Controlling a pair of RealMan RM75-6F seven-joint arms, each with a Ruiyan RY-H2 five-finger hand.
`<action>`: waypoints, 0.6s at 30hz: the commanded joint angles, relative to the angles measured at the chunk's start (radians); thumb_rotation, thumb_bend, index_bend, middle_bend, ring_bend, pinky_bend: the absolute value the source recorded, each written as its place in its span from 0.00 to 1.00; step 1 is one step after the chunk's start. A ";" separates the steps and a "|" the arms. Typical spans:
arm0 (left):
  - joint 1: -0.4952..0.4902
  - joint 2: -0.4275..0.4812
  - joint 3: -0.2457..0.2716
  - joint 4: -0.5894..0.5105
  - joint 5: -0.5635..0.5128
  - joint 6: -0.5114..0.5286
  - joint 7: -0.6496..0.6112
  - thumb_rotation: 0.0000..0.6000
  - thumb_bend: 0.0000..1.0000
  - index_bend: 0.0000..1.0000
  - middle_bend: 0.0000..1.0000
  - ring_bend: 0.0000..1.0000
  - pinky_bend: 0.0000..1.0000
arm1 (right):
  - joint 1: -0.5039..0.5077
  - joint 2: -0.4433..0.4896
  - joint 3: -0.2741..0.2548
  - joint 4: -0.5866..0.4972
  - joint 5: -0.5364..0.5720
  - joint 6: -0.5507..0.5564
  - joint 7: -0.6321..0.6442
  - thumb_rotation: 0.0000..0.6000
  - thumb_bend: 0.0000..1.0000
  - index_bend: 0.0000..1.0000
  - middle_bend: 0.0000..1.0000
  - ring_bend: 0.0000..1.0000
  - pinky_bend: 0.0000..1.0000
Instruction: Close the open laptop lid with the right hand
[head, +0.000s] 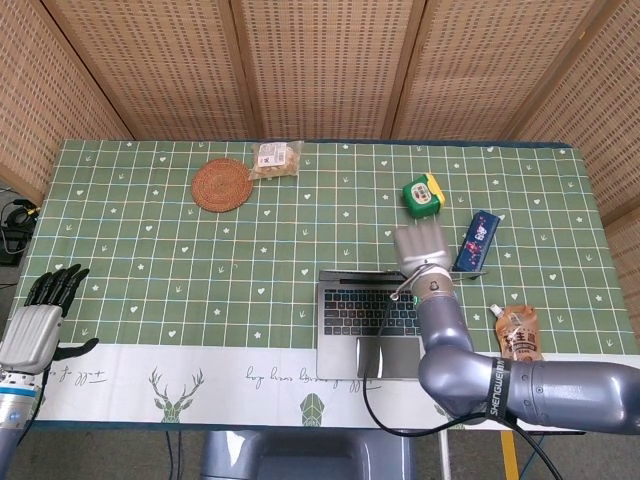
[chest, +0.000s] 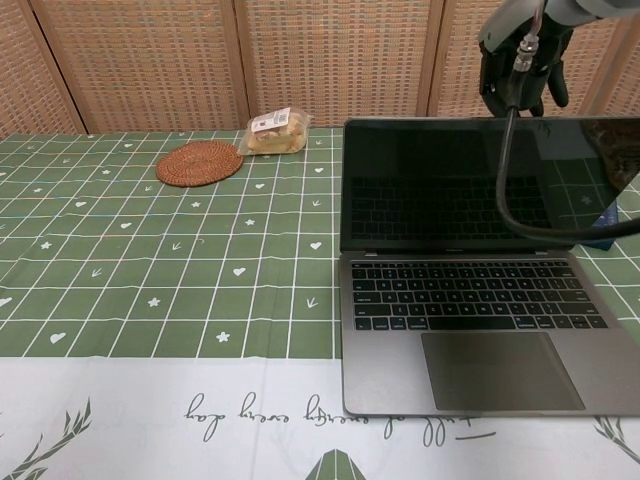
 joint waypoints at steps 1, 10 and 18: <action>0.001 0.001 0.000 -0.001 0.002 0.003 -0.001 1.00 0.14 0.00 0.00 0.00 0.00 | 0.015 0.006 0.009 -0.004 0.055 -0.015 -0.023 1.00 1.00 0.65 0.53 0.45 0.47; 0.000 0.003 0.002 -0.001 0.007 0.005 -0.003 1.00 0.14 0.00 0.00 0.00 0.00 | 0.036 0.015 0.016 -0.009 0.126 -0.017 -0.063 1.00 1.00 0.65 0.53 0.45 0.47; -0.001 0.002 0.005 0.000 0.007 0.001 -0.001 1.00 0.14 0.00 0.00 0.00 0.00 | 0.044 0.014 0.019 -0.008 0.216 -0.037 -0.104 1.00 1.00 0.65 0.53 0.45 0.48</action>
